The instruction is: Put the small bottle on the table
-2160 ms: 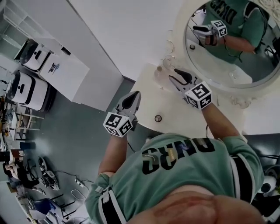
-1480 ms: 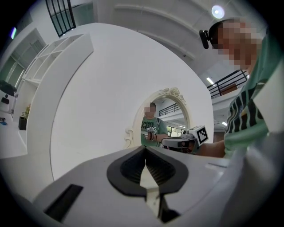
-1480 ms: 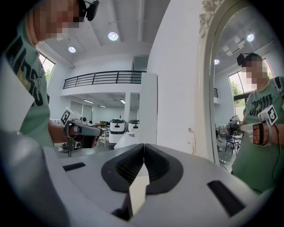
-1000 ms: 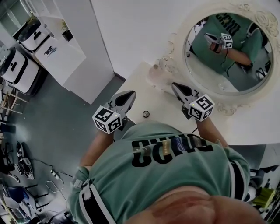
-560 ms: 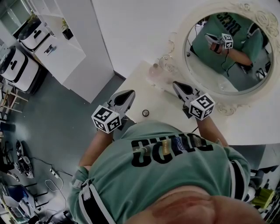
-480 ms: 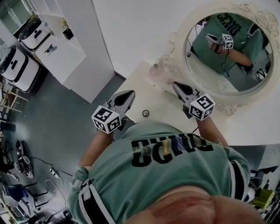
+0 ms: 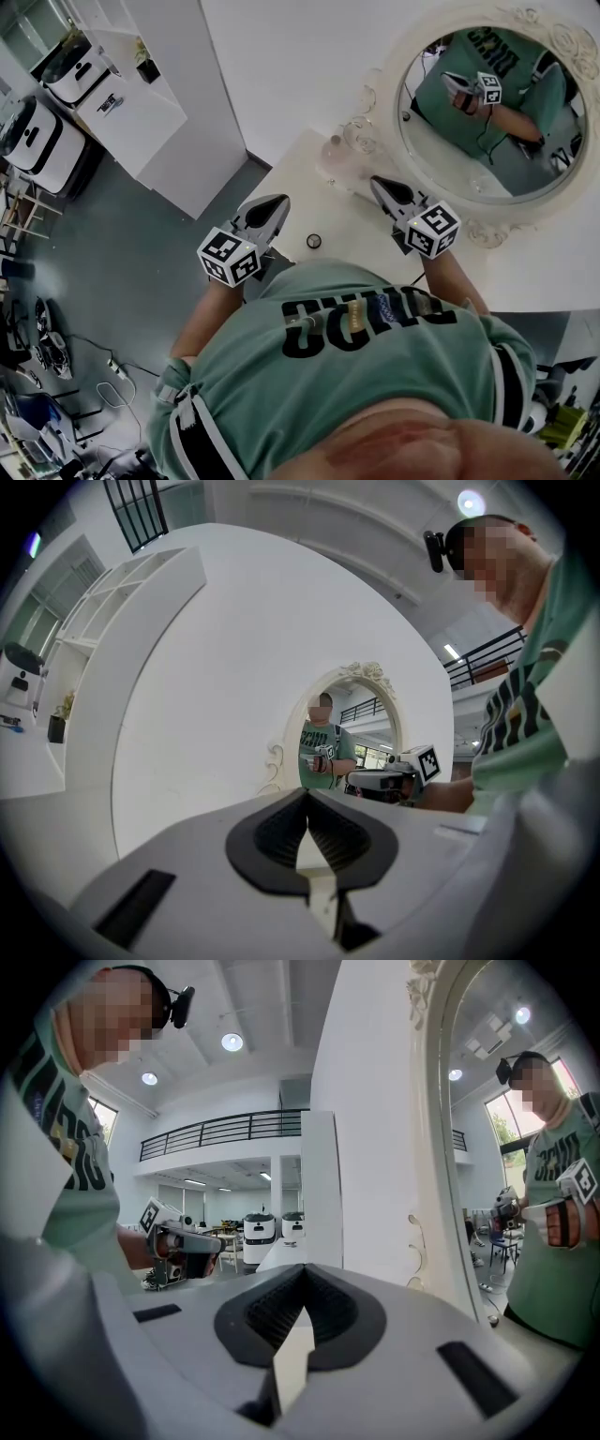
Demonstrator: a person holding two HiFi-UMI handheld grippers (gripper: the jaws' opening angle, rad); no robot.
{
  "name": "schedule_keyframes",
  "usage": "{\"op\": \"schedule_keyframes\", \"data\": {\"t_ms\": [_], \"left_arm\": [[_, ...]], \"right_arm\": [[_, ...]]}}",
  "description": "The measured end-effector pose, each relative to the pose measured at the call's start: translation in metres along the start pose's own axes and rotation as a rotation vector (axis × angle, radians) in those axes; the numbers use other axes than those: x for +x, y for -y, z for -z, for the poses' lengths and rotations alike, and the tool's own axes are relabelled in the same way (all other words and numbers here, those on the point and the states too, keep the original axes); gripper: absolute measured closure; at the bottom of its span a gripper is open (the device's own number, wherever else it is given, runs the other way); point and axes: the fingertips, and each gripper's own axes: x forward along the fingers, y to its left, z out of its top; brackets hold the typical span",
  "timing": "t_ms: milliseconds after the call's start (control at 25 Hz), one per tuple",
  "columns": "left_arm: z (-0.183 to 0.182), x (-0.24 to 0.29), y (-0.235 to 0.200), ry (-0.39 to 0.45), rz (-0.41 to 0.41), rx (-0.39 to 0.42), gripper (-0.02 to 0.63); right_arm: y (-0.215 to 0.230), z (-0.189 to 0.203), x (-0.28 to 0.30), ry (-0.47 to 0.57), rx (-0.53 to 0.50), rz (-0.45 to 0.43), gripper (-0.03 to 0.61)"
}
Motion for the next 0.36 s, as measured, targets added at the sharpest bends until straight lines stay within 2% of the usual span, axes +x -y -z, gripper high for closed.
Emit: {"op": "schedule_keyframes", "data": {"t_ms": [360], "left_arm": [[0.0002,0.0034,-0.0040,-0.001,-0.002,-0.004,0.603]], "right_arm": [[0.0042,0.0020,0.0035,-0.004,0.004,-0.003,0.585]]}}
